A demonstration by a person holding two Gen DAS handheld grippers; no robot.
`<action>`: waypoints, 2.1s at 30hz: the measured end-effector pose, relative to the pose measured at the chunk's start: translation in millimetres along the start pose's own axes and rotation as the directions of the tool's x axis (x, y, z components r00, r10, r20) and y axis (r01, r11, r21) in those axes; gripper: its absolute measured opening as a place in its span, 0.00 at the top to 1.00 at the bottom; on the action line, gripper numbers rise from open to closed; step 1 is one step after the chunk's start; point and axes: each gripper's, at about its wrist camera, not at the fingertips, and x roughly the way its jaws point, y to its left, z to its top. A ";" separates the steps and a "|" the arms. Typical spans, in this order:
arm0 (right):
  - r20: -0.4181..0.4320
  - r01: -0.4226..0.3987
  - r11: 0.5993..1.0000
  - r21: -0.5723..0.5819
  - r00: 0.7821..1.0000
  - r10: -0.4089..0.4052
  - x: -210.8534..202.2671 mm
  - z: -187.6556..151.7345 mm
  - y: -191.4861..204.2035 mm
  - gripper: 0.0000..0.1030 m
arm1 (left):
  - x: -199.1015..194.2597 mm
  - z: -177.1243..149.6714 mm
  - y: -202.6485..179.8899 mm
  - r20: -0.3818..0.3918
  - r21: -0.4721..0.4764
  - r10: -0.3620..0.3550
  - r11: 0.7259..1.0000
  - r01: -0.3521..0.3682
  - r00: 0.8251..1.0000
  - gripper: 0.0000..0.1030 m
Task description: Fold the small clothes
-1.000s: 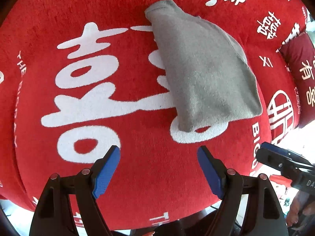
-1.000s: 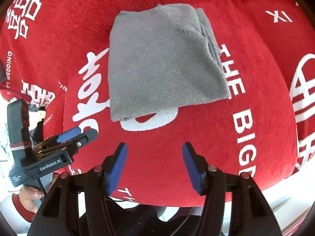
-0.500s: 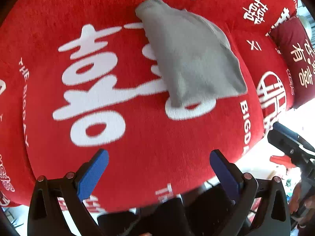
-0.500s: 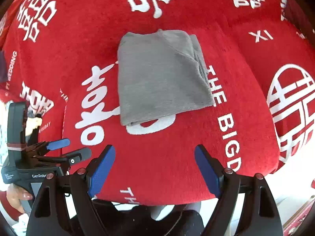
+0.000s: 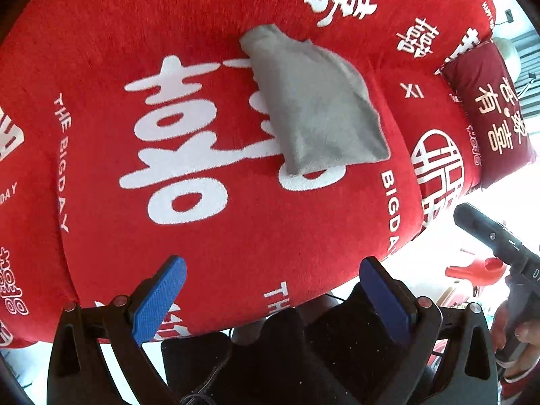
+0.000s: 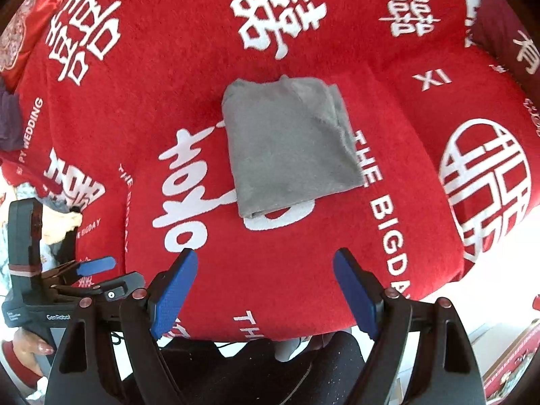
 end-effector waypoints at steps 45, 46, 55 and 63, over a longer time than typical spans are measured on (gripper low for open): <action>-0.149 -0.088 0.994 -0.069 0.986 0.077 5.9 69.8 -25.0 0.17 | -24.2 -9.0 -31.8 0.078 -0.250 -0.011 0.968 0.030 0.997 0.00; -0.155 -0.087 0.994 -0.058 0.985 0.077 10.1 69.1 -29.4 0.17 | -20.0 -8.4 -30.2 0.072 -0.258 -0.009 0.966 0.028 0.997 0.00; -0.212 -0.047 0.999 0.018 0.976 0.049 40.3 73.6 -82.1 0.17 | 40.3 27.9 -22.9 0.008 -0.303 0.039 0.952 -0.035 0.999 0.00; -0.258 -0.072 0.991 0.114 0.961 0.100 90.9 94.3 -139.7 0.17 | 97.8 70.2 -26.2 0.001 -0.320 0.059 0.946 -0.055 0.998 0.00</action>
